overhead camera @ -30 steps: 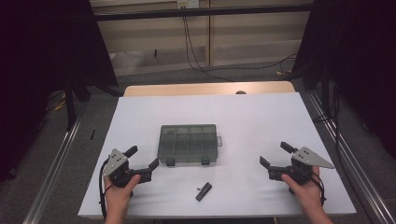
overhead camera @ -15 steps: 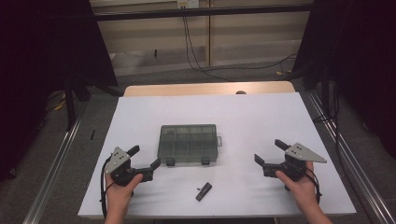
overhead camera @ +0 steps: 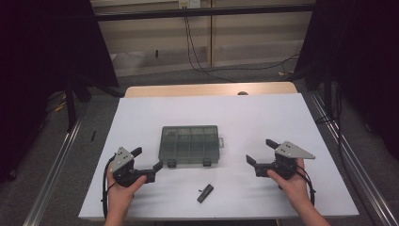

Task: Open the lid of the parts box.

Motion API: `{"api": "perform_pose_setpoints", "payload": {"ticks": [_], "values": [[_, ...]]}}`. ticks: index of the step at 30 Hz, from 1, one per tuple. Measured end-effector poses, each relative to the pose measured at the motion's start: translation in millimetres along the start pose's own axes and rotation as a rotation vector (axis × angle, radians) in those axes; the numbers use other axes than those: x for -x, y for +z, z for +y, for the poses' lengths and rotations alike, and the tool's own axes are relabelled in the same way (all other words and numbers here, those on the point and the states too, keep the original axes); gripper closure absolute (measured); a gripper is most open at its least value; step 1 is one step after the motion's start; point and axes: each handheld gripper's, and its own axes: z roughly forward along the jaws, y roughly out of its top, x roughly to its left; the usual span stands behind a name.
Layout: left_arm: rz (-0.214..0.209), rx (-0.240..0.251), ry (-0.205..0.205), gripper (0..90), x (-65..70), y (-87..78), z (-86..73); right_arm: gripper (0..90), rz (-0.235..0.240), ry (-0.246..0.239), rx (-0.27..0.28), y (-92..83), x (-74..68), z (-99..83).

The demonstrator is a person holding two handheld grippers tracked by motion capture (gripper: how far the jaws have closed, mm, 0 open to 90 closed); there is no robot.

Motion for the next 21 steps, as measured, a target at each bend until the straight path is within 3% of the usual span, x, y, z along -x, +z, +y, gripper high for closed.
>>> {"api": "perform_pose_setpoints", "payload": {"ticks": [14,21], "values": [[-0.004,-0.025,-0.017,6.8,-1.7,-0.1,0.5,6.0,0.037,-0.012,-0.04,19.3,-13.3,5.9],[-0.002,-0.063,-0.001,14.9,-1.9,-0.1,0.5,13.6,0.075,0.002,-0.069,29.8,-20.5,6.3]]}}
